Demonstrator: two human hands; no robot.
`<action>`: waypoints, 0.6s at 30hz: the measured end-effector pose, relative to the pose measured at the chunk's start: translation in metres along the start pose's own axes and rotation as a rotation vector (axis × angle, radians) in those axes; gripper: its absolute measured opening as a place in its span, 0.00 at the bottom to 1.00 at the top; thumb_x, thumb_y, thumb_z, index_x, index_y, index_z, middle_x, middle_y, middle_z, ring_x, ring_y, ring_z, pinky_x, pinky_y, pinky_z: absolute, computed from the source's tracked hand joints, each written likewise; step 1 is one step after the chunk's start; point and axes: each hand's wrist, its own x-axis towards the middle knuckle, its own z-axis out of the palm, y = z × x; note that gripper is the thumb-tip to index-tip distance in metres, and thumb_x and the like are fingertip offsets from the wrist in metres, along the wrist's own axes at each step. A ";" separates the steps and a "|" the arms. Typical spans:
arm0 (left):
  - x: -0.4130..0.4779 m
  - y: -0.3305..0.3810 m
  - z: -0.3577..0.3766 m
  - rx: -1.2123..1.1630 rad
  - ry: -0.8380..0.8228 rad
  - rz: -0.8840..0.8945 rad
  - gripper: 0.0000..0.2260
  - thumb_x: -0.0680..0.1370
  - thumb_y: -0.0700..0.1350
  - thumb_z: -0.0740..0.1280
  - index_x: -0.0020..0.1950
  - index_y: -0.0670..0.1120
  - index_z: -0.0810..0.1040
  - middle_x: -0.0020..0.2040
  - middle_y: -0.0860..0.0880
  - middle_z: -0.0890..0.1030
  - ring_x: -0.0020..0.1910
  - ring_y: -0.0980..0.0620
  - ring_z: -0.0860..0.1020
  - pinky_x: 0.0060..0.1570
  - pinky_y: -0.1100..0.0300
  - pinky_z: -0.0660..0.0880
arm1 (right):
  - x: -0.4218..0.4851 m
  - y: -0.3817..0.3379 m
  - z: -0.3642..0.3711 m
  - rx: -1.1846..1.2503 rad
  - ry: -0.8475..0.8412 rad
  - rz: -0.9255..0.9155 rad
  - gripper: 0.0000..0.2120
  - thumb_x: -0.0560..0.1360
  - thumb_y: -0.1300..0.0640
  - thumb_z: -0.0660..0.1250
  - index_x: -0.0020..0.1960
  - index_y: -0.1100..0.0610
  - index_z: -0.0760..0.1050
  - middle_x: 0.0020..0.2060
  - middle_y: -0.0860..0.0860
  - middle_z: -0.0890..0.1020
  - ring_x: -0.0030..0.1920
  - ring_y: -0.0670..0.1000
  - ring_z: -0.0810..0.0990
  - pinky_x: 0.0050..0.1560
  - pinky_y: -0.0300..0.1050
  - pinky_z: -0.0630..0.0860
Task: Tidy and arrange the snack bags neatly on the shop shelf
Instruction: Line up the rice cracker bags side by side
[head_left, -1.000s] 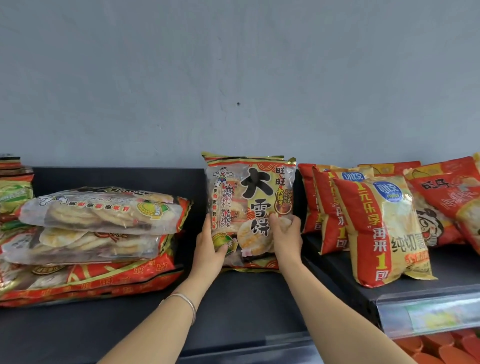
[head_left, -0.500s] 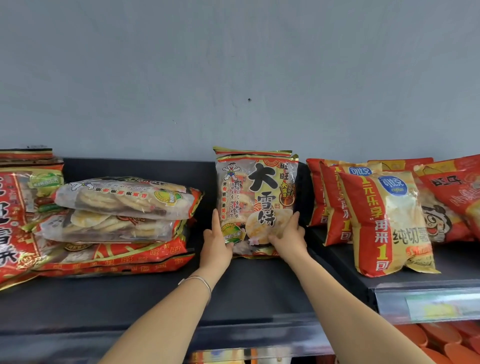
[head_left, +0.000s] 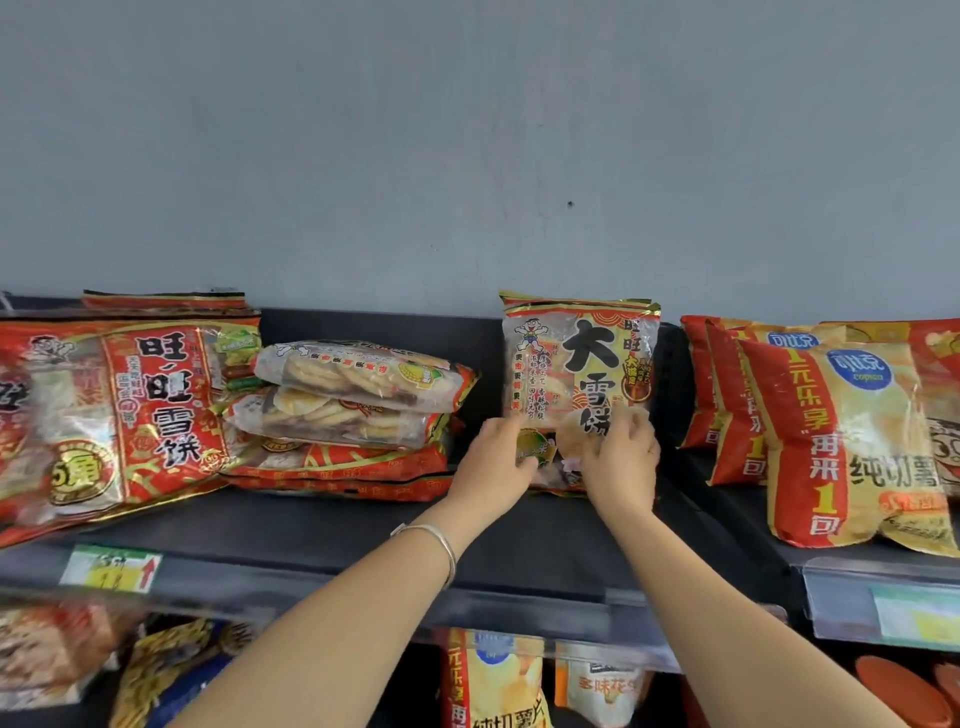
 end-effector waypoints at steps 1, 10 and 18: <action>-0.002 0.003 -0.011 0.016 0.047 0.041 0.22 0.79 0.43 0.63 0.72 0.48 0.65 0.69 0.47 0.67 0.65 0.49 0.70 0.60 0.61 0.68 | -0.001 -0.012 -0.002 0.032 0.000 -0.056 0.25 0.79 0.58 0.60 0.74 0.56 0.60 0.73 0.60 0.61 0.70 0.63 0.62 0.66 0.56 0.66; -0.010 -0.029 -0.108 0.128 0.386 0.296 0.12 0.79 0.41 0.61 0.61 0.47 0.77 0.53 0.50 0.77 0.50 0.53 0.76 0.48 0.61 0.74 | 0.001 -0.125 0.013 0.342 -0.224 -0.210 0.24 0.80 0.51 0.60 0.74 0.56 0.61 0.71 0.58 0.65 0.69 0.57 0.66 0.65 0.49 0.66; 0.020 -0.103 -0.168 0.565 0.229 0.078 0.25 0.77 0.61 0.60 0.73 0.57 0.63 0.71 0.52 0.66 0.72 0.50 0.60 0.69 0.48 0.57 | 0.017 -0.173 0.046 0.460 -0.477 0.150 0.30 0.79 0.52 0.61 0.76 0.59 0.54 0.71 0.59 0.66 0.68 0.59 0.67 0.60 0.49 0.68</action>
